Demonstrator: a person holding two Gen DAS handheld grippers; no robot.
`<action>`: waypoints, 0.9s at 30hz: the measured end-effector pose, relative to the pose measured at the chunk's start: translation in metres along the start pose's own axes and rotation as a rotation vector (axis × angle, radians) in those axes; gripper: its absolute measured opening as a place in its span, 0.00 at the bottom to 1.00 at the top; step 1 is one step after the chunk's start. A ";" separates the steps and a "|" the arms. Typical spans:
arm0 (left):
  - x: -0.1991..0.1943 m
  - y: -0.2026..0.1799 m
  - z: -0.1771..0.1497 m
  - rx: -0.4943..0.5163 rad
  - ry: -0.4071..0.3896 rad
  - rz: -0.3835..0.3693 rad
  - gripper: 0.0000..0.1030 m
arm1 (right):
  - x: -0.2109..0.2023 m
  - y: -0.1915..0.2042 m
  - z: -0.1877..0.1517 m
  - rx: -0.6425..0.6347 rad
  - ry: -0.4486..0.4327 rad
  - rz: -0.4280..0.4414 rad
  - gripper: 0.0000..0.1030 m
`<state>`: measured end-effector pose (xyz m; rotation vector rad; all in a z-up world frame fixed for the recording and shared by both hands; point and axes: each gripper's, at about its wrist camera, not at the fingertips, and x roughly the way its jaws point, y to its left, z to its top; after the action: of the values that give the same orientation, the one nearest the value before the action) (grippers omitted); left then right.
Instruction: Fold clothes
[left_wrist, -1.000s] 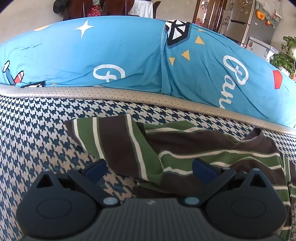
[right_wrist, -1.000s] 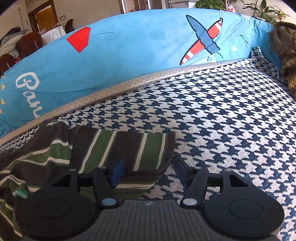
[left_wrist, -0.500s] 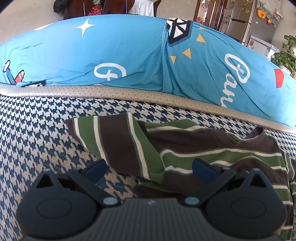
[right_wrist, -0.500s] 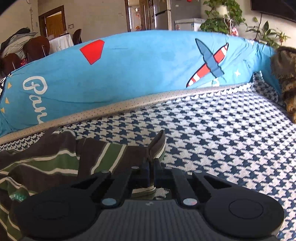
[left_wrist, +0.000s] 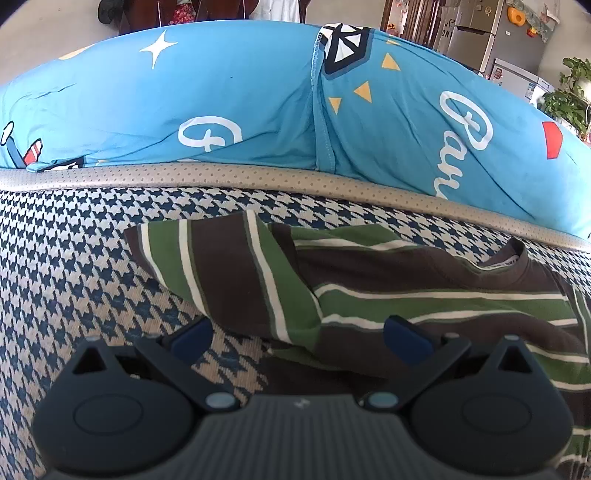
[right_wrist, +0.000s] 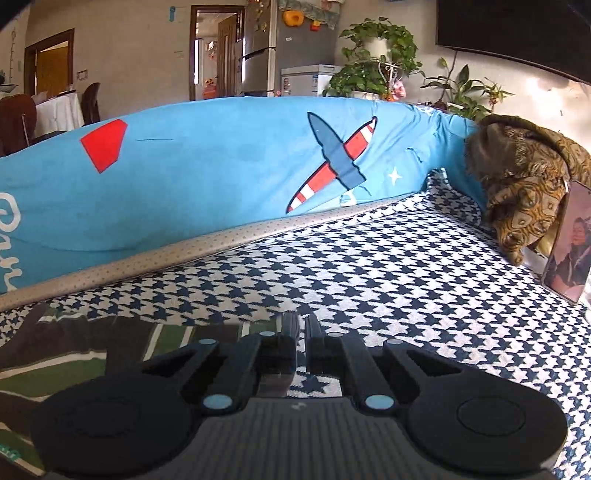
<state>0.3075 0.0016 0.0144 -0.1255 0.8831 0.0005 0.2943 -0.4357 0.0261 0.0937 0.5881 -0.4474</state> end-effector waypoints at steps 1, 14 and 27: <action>-0.002 0.001 0.000 -0.004 -0.001 -0.003 1.00 | -0.002 -0.003 0.001 0.014 -0.008 0.003 0.07; -0.041 0.002 -0.019 -0.029 -0.010 -0.064 1.00 | -0.028 0.015 -0.021 -0.068 0.100 0.257 0.27; -0.057 0.008 -0.037 -0.046 0.013 -0.076 1.00 | -0.028 0.043 -0.058 -0.198 0.164 0.334 0.28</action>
<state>0.2422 0.0082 0.0342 -0.2024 0.8909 -0.0514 0.2623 -0.3742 -0.0080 0.0383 0.7592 -0.0560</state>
